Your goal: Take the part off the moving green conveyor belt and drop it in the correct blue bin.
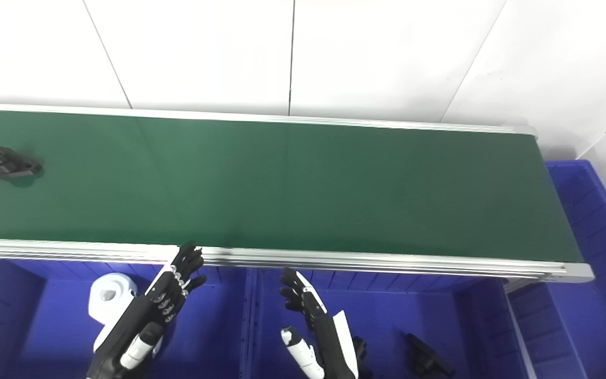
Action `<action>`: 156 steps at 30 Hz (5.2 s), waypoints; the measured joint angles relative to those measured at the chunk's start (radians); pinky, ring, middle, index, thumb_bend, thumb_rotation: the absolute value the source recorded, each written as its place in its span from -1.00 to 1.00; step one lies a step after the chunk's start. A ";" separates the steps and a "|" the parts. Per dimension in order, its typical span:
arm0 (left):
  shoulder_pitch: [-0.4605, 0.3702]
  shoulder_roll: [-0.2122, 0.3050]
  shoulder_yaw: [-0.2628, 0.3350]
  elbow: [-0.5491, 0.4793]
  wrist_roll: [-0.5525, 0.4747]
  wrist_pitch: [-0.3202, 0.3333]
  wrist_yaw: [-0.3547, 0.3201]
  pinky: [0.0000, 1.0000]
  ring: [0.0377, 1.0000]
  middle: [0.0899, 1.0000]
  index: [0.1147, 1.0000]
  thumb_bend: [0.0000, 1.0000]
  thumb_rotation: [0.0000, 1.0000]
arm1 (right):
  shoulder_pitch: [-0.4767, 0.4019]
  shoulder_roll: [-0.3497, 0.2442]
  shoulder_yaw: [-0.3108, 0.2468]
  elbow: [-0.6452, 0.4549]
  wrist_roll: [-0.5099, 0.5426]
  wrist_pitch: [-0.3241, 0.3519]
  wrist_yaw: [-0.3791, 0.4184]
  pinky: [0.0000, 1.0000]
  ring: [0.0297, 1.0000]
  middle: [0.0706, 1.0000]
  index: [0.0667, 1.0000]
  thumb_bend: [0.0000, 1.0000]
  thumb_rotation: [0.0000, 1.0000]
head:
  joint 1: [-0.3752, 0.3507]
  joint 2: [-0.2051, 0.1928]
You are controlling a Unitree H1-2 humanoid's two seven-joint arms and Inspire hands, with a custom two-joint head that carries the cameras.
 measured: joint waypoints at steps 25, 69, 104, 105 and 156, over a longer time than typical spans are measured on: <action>-0.010 0.002 0.024 0.003 0.091 -0.005 0.015 0.96 1.00 1.00 1.00 0.98 0.74 | -0.001 0.011 -0.016 0.000 0.007 -0.002 -0.028 0.69 0.69 0.85 0.93 0.65 1.00 | -0.028 0.046; -0.069 -0.118 -0.075 0.346 0.195 -0.246 0.071 0.81 0.94 0.98 0.99 0.95 0.58 | -0.071 -0.043 -0.081 0.149 0.150 -0.126 0.028 0.68 0.72 0.85 0.95 0.88 0.98 | 0.333 -0.331; -0.123 -0.154 -0.110 0.453 0.243 -0.282 0.109 0.60 0.85 0.93 0.87 0.99 0.63 | -0.077 -0.108 -0.166 0.018 0.140 -0.126 0.086 0.75 0.80 0.89 0.95 0.73 0.57 | 0.471 -0.362; -0.124 -0.154 -0.111 0.453 0.244 -0.282 0.110 0.59 0.84 0.93 0.86 1.00 0.63 | -0.081 -0.112 -0.171 -0.004 0.114 -0.126 0.088 0.73 0.80 0.90 0.94 0.71 0.50 | 0.469 -0.361; -0.135 -0.152 -0.132 0.429 0.310 -0.278 0.146 0.54 0.88 1.00 0.96 0.88 0.69 | -1.199 0.017 0.059 0.551 -0.605 0.572 0.296 0.09 0.47 0.76 0.76 1.00 0.19 | 0.428 -0.311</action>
